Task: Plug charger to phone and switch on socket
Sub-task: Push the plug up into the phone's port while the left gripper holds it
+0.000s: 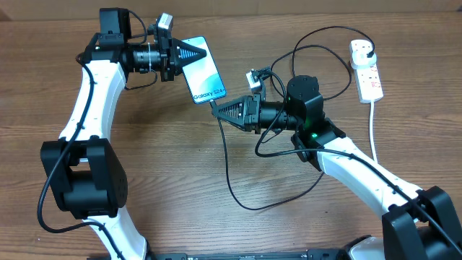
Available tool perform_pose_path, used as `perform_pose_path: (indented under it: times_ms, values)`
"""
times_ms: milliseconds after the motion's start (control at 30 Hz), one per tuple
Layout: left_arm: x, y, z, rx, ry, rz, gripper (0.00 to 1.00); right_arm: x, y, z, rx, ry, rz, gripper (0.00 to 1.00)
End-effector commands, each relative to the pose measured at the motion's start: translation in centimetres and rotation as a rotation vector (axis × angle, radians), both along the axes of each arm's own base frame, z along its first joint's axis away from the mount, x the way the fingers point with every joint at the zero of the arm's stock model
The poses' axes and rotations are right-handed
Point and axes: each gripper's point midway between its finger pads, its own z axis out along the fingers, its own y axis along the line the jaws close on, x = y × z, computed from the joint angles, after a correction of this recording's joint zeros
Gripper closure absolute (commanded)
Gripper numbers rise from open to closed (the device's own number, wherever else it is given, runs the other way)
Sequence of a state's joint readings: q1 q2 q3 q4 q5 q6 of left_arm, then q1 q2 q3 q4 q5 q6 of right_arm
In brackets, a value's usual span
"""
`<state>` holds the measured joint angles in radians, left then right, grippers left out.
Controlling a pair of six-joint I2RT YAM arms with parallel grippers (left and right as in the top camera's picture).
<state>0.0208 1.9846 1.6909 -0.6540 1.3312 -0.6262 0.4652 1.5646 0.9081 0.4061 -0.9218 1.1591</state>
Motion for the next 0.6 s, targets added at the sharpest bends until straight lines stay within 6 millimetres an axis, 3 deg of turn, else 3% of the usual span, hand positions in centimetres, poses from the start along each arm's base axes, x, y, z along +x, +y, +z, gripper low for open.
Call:
perform_pose_path:
  times_ms: [0, 567]
  values:
    - [-0.8, -0.7, 1.4, -0.064, -0.003, -0.055, 0.95, 1.6, -0.7, -0.4, -0.012, 0.0, -0.08, 0.96]
    - [-1.8, -2.2, 1.5, -0.078, -0.015, -0.105, 0.96, 2.2, -0.9, -0.5, -0.019, -0.002, -0.116, 0.96]
